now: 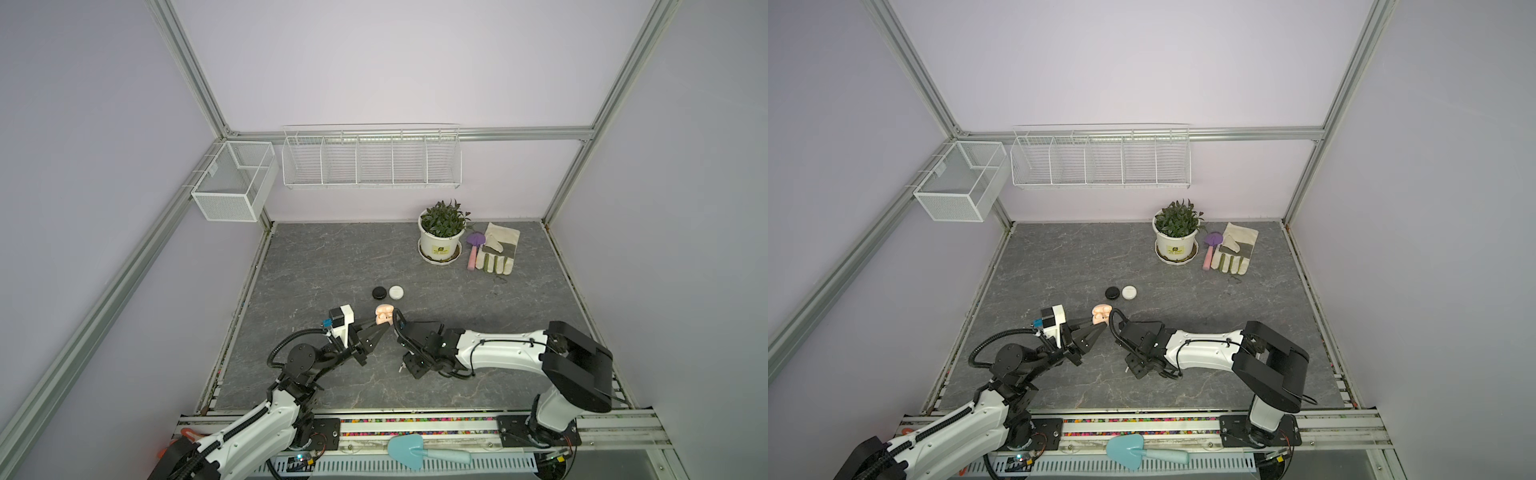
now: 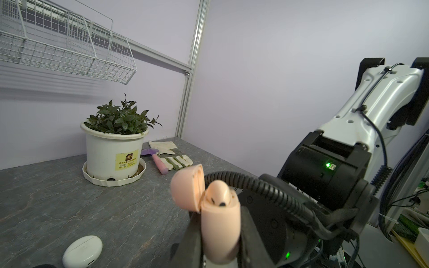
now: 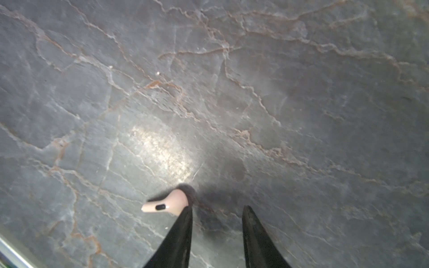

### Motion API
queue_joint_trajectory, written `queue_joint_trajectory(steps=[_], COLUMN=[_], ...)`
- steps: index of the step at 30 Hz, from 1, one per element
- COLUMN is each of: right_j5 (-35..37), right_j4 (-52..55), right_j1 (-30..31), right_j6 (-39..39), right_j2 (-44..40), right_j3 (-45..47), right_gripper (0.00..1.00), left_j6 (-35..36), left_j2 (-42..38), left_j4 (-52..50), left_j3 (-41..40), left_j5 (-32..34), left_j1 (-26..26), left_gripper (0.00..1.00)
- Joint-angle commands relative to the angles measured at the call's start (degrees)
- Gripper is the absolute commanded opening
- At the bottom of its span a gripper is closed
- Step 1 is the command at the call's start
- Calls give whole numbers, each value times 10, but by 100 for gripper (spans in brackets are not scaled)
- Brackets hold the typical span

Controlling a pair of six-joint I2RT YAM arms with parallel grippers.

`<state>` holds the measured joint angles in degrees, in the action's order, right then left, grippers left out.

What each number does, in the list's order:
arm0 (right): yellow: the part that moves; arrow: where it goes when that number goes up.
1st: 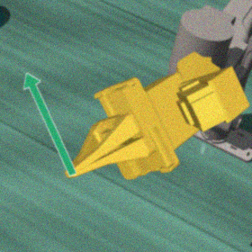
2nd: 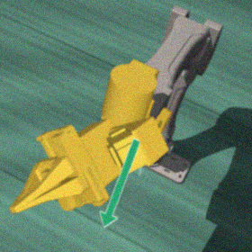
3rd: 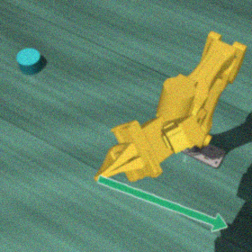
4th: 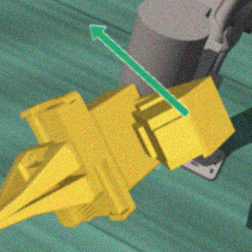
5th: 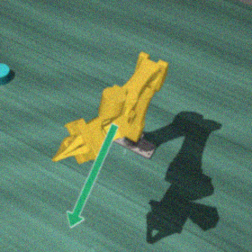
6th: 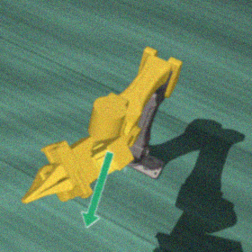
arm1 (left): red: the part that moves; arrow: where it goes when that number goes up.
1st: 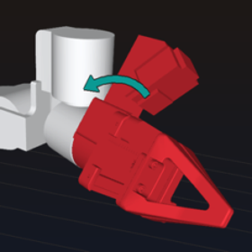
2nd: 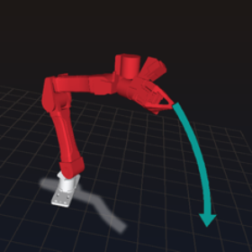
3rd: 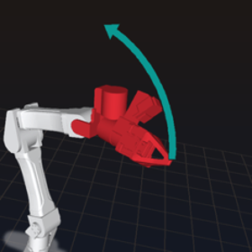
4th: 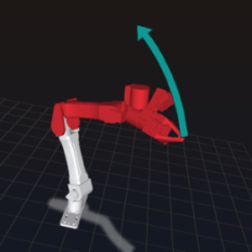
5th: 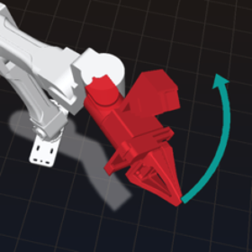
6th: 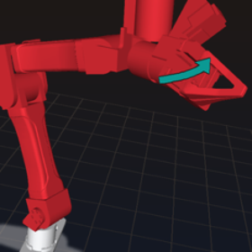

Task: Insert wireless bluetooth earbuds into charging case
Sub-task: Pick up the wireless bluetooth earbud from the bottom-center of the table.

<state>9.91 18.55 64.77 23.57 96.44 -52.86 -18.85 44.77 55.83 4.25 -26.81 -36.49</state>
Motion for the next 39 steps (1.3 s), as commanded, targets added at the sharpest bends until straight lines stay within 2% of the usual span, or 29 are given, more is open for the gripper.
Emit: queue_joint_trajectory(steps=[1,12,19,23,28,32,39], right_j5=[15,12,29,46,16,-18,-13], right_j4=[6,-11,2,49,76,121,120], right_j1=[6,6,6,7,17,26,49], right_j6=[-7,-5,9,69,155,220,244], right_j2=[5,16,0,-22,-58,-51,-11], right_j3=[-4,-10,-9,-17,-10,-39,-62], right_gripper=[39,39,40,44,46,47,49], left_j6=[0,-13,-17,-37,-47,-47,-55], left_j2=[4,-13,-56,-82,-125,-157,-200], left_j4=[24,10,-35,-64,-138,-216,-241], left_j3=[-2,-8,-17,-27,-11,6,2], left_j5=[11,28,54,92,111,138,154], left_j1=[1,1,1,1,1,1,1], left_gripper=[0,0,0,0,0,0,0])
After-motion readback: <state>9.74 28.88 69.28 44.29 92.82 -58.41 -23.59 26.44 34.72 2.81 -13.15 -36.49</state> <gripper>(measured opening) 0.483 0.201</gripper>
